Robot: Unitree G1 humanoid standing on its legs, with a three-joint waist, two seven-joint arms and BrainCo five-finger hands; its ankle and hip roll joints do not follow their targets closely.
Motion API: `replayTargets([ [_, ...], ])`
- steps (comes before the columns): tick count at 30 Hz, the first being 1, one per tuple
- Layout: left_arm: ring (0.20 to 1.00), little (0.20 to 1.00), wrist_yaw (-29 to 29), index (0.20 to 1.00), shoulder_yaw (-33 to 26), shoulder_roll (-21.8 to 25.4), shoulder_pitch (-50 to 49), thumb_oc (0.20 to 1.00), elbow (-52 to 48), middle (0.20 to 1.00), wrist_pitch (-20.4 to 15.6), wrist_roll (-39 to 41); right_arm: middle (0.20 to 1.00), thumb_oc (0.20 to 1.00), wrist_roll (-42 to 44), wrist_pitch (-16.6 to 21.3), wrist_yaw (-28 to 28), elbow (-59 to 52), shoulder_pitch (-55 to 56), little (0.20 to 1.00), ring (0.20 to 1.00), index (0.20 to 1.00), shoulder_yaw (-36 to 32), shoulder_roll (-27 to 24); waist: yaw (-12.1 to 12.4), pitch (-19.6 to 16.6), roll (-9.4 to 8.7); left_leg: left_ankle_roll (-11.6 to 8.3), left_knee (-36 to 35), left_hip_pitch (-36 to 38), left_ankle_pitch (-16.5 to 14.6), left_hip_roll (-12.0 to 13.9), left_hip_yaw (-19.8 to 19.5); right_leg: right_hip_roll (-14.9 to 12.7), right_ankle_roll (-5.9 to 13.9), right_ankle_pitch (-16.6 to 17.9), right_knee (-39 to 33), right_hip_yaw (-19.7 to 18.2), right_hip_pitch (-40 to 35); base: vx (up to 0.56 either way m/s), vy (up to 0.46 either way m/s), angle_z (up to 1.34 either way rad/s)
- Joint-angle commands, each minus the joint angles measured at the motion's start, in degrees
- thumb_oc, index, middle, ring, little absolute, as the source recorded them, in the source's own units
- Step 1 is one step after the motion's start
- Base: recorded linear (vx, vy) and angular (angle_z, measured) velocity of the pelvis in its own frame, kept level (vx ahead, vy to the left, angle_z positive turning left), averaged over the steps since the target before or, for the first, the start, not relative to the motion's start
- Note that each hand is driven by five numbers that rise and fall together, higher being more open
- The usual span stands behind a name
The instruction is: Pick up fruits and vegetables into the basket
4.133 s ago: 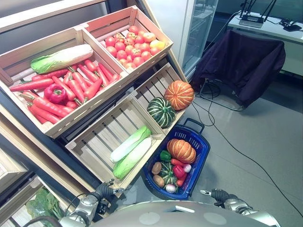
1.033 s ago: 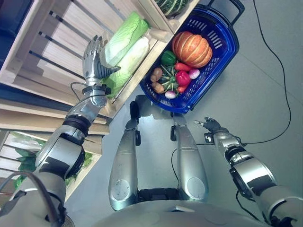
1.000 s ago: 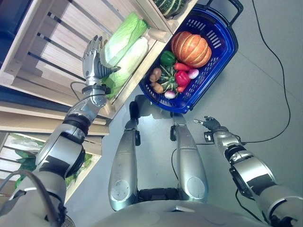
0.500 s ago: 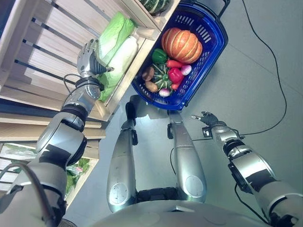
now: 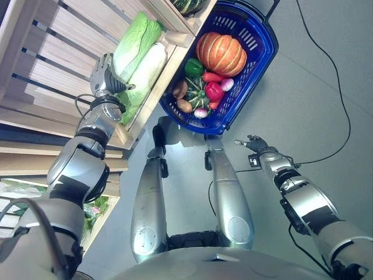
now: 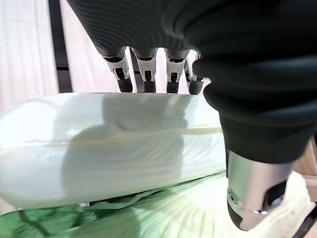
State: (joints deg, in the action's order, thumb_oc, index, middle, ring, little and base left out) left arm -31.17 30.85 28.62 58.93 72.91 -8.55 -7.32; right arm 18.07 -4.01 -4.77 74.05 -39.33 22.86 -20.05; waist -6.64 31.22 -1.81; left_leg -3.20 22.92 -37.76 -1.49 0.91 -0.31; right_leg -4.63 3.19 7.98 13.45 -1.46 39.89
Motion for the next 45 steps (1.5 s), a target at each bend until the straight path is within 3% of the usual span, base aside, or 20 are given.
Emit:
replayTargets([
  [1, 1.0, 1.0, -1.8, 1.0, -4.9, 0.6, -0.3, 1.0, 3.2, 1.0, 1.1, 2.9, 1.0, 1.0, 1.4, -1.2, 0.0, 0.5, 1.8, 1.0, 1.0, 1.0, 1.7, -1.0, 1.1, -1.4, -0.06, -0.41, -3.3, -0.5, 2.6, -0.7, 0.6, 2.7, -0.56, -8.1, 8.2, 1.6, -0.6, 0.0, 0.0, 0.0],
  [10, 1.0, 1.0, 0.1, 1.0, -5.8, 0.6, 0.4, 1.0, 5.7, 1.0, 3.6, 4.8, 1.0, 1.0, 1.7, -1.1, 0.2, 0.8, 1.3, 1.0, 1.0, 1.0, 1.9, -0.9, 1.2, -1.4, -0.46, -0.47, -3.5, -1.0, 2.7, -0.7, 0.4, 3.0, -0.5, -8.2, 8.3, 1.7, -0.2, 0.0, 0.0, -0.01],
  [26, 1.0, 1.0, 4.7, 1.0, -4.2, 0.2, 0.7, 1.0, 7.1, 1.0, 4.4, 6.4, 1.0, 1.0, 1.8, -1.2, 0.5, 1.2, 0.2, 1.0, 1.0, 1.0, 2.3, -1.3, 0.9, -1.4, -0.51, -0.59, -3.7, -1.4, 3.0, -0.7, 0.7, 3.1, -0.3, -7.7, 7.7, 1.7, 0.2, 0.0, 0.001, -0.01],
  [27, 0.915, 0.915, 5.4, 0.915, -4.1, 0.2, 0.9, 0.915, 7.2, 0.915, 4.6, 6.4, 1.0, 1.0, 1.9, -1.3, 0.6, 1.1, 0.1, 1.0, 1.0, 1.0, 2.3, -1.3, 0.9, -1.4, -0.54, -0.57, -3.7, -1.5, 3.0, -0.7, 0.8, 3.1, -0.29, -7.7, 7.7, 1.7, 0.2, 0.0, 0.0, 0.0],
  [28, 0.592, 0.592, 5.8, 0.592, -3.8, 0.1, 1.0, 0.592, 7.0, 0.592, 4.8, 6.4, 1.0, 1.0, 1.9, -1.4, 0.4, 1.0, 0.1, 1.0, 1.0, 1.0, 2.4, -1.3, 0.8, -1.4, -0.57, -0.61, -3.7, -1.6, 3.0, -0.6, 0.9, 3.0, -0.28, -7.7, 7.7, 1.7, 0.3, 0.0, 0.0, 0.0],
  [30, 0.2, 0.2, 6.8, 0.2, -3.6, 0.1, 1.2, 0.2, 7.3, 0.2, 4.5, 6.7, 1.0, 1.0, 1.9, -1.5, 0.8, 1.1, -0.2, 1.0, 1.0, 1.0, 2.5, -1.5, 0.8, -1.4, -0.56, -0.61, -3.8, -1.5, 3.1, -0.6, 0.9, 3.1, -0.25, -7.6, 7.7, 1.7, 0.3, 0.0, 0.0, 0.0],
  [45, 0.2, 0.2, 10.0, 0.2, -3.0, 0.2, 1.4, 0.2, 8.3, 0.2, 4.6, 8.6, 1.0, 1.0, 1.7, -1.3, 1.0, 1.1, -0.3, 1.0, 1.0, 1.0, 2.6, -1.8, 0.4, -1.4, -0.52, -0.64, -4.8, -1.2, 3.5, -0.5, 1.1, 3.0, -0.04, -7.0, 6.5, 1.5, 0.1, 0.0, 0.0, 0.0],
])
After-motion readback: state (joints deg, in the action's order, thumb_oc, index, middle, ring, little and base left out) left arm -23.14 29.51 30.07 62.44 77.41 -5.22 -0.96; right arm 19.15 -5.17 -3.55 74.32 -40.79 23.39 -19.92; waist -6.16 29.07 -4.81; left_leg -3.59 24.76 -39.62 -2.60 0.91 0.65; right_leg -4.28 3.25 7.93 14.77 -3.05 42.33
